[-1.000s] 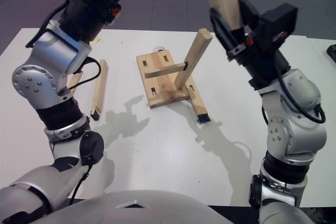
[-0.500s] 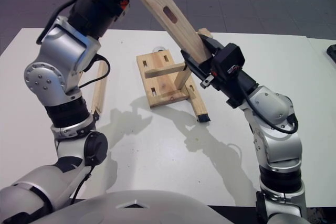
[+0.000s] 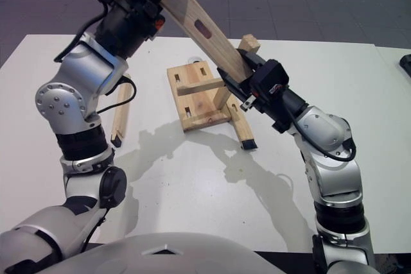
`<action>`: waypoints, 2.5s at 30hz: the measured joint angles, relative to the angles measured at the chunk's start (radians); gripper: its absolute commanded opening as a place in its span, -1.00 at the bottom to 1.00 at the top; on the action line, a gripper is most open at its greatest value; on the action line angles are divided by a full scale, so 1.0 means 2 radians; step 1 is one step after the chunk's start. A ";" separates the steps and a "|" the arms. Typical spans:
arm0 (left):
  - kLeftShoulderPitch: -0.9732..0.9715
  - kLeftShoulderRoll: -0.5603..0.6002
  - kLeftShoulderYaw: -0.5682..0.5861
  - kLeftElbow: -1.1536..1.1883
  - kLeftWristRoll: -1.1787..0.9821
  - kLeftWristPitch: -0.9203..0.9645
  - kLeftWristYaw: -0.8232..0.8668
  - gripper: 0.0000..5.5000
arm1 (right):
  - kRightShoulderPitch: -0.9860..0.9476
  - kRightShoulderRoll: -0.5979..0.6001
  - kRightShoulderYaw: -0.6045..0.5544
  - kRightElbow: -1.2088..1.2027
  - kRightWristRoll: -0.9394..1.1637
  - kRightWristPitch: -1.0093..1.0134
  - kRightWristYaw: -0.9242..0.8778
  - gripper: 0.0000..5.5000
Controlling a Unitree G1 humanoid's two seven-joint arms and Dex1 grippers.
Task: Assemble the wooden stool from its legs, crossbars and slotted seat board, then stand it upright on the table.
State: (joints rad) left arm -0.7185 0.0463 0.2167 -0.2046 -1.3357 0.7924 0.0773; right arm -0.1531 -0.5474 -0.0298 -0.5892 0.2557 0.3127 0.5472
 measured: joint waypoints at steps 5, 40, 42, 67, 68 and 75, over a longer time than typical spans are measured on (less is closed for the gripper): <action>0.000 0.003 -0.002 0.000 0.002 -0.003 0.007 -0.58 | 0.000 0.000 0.000 0.001 0.001 -0.004 0.000 -0.25; 0.125 0.090 0.100 -0.040 0.242 -0.221 -0.047 -0.63 | -0.010 0.027 -0.068 0.186 -0.011 0.000 -0.183 0.96; 0.161 0.102 0.068 -0.049 0.306 -0.222 -0.044 -0.63 | -0.006 0.044 -0.039 0.227 -0.057 -0.017 -0.205 0.96; 0.265 0.040 0.002 -0.159 0.371 -0.163 0.016 -0.63 | -0.015 0.147 0.079 0.197 -0.176 -0.021 -0.211 0.96; 0.267 0.039 -0.001 -0.161 0.371 -0.161 0.017 -0.63 | -0.013 0.149 0.079 0.194 -0.176 -0.018 -0.211 0.96; 0.291 0.005 -0.014 -0.175 0.371 -0.152 0.033 -0.63 | 0.000 0.157 0.085 0.183 -0.180 -0.001 -0.207 0.96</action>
State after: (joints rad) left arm -0.1357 0.0568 0.1881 -0.5550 -0.5937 0.4877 0.1436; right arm -0.1526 -0.2327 0.1405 -0.2239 -0.1042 0.3114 0.1338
